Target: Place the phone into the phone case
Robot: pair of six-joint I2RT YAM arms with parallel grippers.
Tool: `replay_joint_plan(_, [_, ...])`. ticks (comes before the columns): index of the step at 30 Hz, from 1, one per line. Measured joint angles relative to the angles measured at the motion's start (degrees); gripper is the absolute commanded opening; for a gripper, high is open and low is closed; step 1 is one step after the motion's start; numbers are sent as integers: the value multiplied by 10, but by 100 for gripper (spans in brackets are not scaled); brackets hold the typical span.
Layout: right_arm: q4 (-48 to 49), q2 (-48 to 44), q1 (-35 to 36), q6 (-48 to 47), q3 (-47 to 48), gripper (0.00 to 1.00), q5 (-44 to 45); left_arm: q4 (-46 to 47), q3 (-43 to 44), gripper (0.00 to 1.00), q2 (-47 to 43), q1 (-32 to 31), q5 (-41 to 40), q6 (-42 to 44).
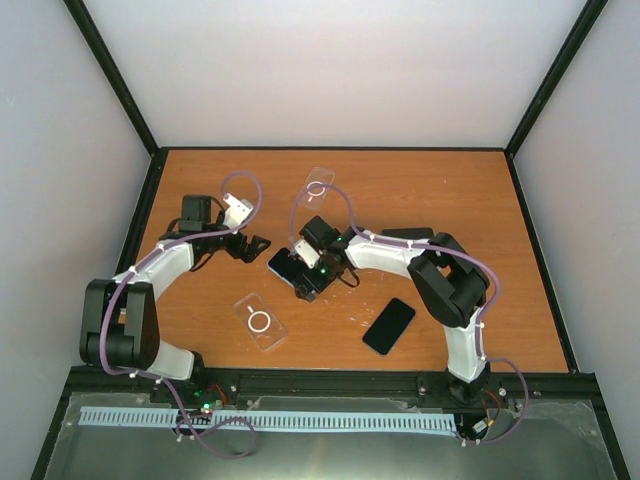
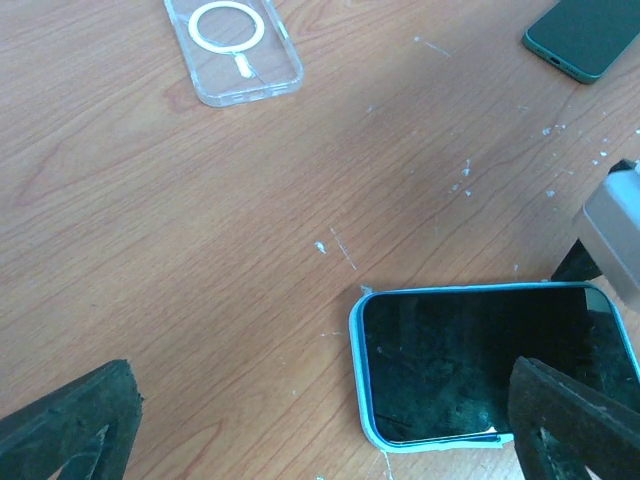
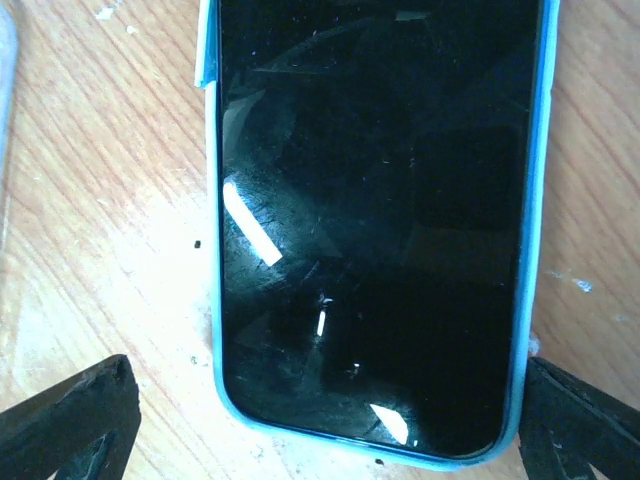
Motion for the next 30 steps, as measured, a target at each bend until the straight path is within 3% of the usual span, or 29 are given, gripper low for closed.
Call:
replay_joint_plan(8, [13, 23, 32, -18, 19, 98, 85, 0, 1, 100, -12, 3, -12, -31])
replay_joint_plan(18, [48, 41, 47, -36, 26, 74, 136, -18, 44, 100, -4, 83, 9, -75])
replay_joint_plan(23, [47, 40, 47, -38, 29, 61, 136, -29, 49, 100, 7, 88, 24, -87])
replay_joint_plan(30, [65, 31, 47, -61, 17, 54, 140, -55, 62, 93, 55, 89, 77, -103])
